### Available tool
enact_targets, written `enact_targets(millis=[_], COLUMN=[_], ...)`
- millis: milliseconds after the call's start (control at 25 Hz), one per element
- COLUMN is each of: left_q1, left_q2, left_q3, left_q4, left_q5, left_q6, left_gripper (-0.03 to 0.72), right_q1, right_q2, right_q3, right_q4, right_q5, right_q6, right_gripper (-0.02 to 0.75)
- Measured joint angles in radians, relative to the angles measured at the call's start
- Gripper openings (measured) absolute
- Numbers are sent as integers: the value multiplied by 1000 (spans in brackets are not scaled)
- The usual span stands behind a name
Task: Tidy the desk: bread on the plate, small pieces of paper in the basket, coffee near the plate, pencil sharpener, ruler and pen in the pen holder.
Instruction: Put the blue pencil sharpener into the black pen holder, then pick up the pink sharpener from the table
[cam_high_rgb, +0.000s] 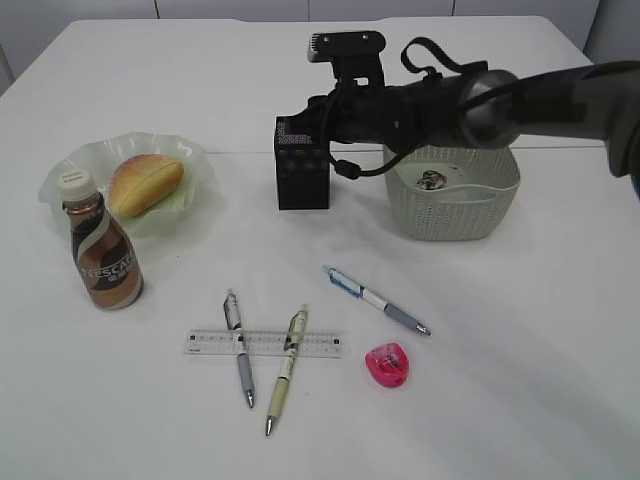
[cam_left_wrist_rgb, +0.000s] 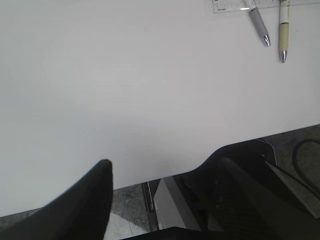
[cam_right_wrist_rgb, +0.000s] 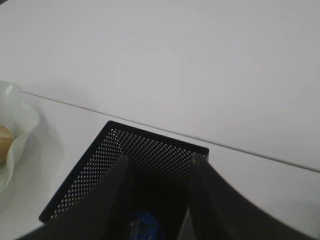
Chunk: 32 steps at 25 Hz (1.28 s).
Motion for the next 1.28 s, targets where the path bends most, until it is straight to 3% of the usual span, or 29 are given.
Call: enact_targets(millis=[280,520,760,960,1280], left_q1=[0,0,0,0,0], left_q2=[0,0,0,0,0], left_q3=[0,0,0,0,0], left_q4=[1,1,-10,-11,-17], left_q5=[0,6,6,7,8], left_q6=[-5,-28,-31,-33,-33], left_gripper=[476,476,476,476,476], right_q1=[0,0,0,0,89], right_q2=[-193,-386,-450,-450,-450], right_q3=[0,-4,-7,1,196], right_q4=[37,179,190,197,212], right_q5=[409,907,1196,1256,1256], right_q6=[12,15,-3,-1,25], right_gripper=[280,279,312,401,417])
